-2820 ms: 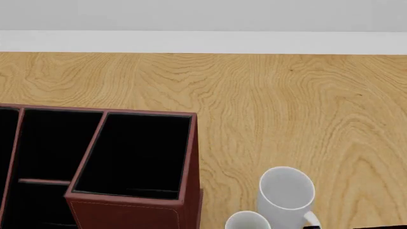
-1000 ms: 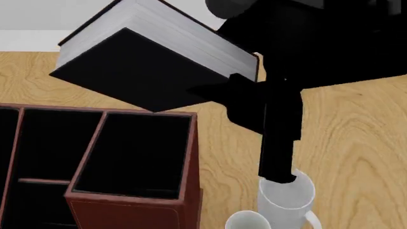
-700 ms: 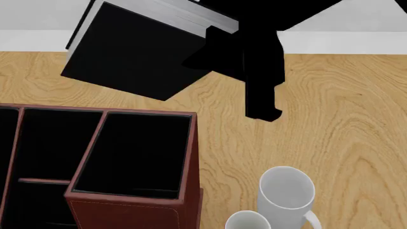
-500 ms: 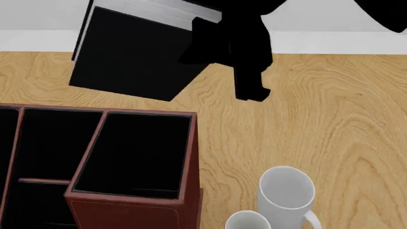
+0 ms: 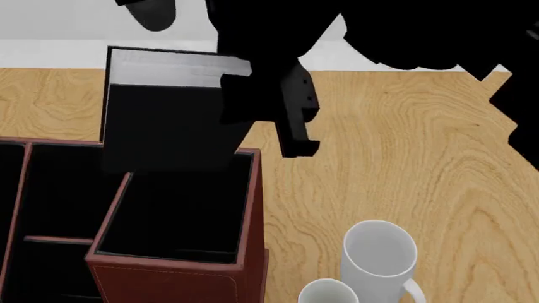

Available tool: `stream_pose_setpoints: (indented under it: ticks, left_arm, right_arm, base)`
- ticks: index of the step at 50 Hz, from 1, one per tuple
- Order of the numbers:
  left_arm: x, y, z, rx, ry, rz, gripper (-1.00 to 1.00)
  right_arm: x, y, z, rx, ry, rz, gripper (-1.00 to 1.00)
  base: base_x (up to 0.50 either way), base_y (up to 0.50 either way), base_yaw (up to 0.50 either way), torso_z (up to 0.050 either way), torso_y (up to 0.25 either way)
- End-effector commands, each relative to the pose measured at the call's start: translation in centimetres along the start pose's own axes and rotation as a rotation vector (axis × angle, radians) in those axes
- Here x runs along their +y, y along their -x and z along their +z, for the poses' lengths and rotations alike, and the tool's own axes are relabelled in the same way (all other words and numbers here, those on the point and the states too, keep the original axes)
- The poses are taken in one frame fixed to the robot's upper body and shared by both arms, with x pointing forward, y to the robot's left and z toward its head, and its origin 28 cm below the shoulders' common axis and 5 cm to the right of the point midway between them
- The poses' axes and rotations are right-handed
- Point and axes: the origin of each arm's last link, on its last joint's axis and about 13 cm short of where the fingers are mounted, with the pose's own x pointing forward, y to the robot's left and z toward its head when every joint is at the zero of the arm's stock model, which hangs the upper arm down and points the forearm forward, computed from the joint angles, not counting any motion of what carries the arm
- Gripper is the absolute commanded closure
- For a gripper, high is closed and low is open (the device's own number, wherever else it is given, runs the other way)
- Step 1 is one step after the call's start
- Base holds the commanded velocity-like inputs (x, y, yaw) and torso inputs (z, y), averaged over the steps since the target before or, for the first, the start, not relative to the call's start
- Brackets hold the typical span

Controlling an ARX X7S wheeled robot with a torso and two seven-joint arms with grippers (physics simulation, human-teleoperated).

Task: Pick up the book and place it in the right compartment of the caddy.

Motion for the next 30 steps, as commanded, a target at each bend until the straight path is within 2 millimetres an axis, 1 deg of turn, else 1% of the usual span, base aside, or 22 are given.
stream_pose_setpoints:
  ticks: [1,11,20,30]
  left_arm:
    - [0.2,0.1,0.1,-0.004,-0.005,0.005,-1.0]
    - [0.4,0.1,-0.4,0.01,-0.009,0.011,-1.0]
    - [0.4,0.1,-0.6,0.016,-0.011,0.015,-1.0]
    - [0.5,0.2,-0.7,0.022,-0.013,0.02,-1.0]
  right_arm:
    - [0.2,-2.6,0.1,0.026,0.07,0.034,1.0]
    - [0.1,-5.1,-0.8,0.035,0.084,0.038,1.0]
    - [0.0,-6.5,-1.1,0.029,0.096,0.043,1.0]
    - [-0.3,-7.7,-1.4,0.023,0.123,0.018,1.0]
  base:
    - [0.0,0.0,0.0,0.0,0.0]
    - [0.0,0.0,0.0,0.0,0.001]
    - [0.0,0.0,0.0,0.0,0.001]
    - [0.0,0.0,0.0,0.0,0.001]
